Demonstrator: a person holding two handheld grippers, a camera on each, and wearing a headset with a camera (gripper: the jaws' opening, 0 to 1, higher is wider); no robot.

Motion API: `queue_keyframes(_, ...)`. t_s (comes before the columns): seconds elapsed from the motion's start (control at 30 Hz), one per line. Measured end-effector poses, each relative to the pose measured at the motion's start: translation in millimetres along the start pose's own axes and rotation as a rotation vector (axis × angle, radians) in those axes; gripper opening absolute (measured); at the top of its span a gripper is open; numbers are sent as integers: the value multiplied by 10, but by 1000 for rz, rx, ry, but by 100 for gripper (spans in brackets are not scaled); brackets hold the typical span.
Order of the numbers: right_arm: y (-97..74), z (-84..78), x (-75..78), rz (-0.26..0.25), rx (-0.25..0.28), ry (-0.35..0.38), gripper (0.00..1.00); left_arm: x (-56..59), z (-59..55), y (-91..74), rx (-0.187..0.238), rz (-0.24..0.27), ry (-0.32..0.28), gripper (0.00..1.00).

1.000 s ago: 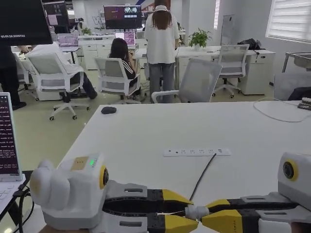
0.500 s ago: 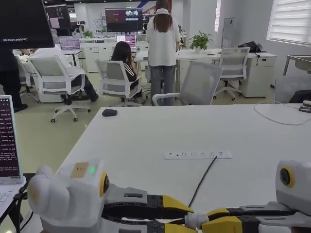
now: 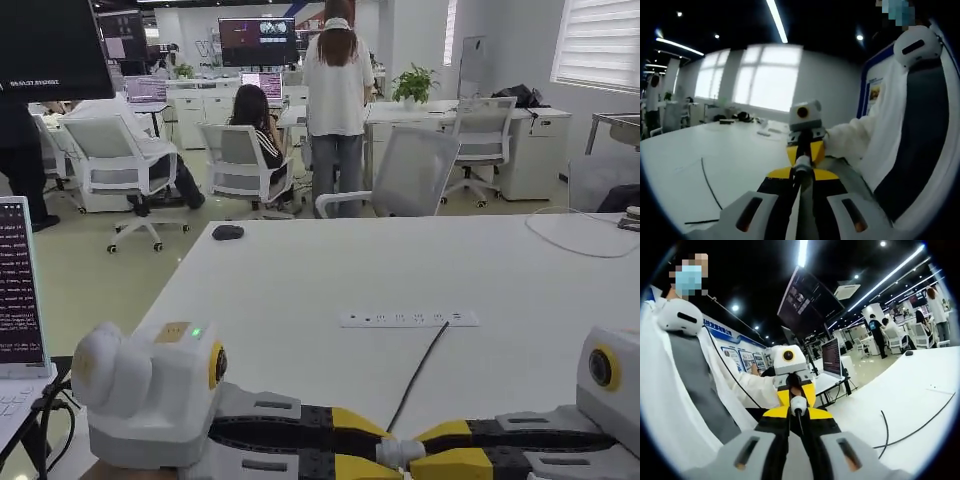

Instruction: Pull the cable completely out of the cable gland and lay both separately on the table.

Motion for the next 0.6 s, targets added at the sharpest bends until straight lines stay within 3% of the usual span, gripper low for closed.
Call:
queue_keyframes(0.33, 25, -19, -62, 2, -48, -88, 9, -22, -27, 12, -57, -33, -106, 13)
queue_keyframes(0.43, 25, -10, -71, 11, -74, -191, 9, -39, -45, 2, -68, -49, -185, 13)
queue_keyframes(0.5, 48, -16, -79, 21, -97, -227, 9, -42, -56, 5, -82, -52, -189, 13)
queue_keyframes(0.6, 54, -31, -88, 28, -89, -252, 9, -44, -77, -8, -79, -57, -230, 13)
Point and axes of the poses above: the centre of the closed fingertips' face, and the gripper's own axes: y roughly forward along the fingers, x roughly to its right, z roughly out of its top, the point moved 10 cm from there along -y, roughly backward along the fingers, and after that the axes turned 7 degrees about x, right-handed, at the moved point
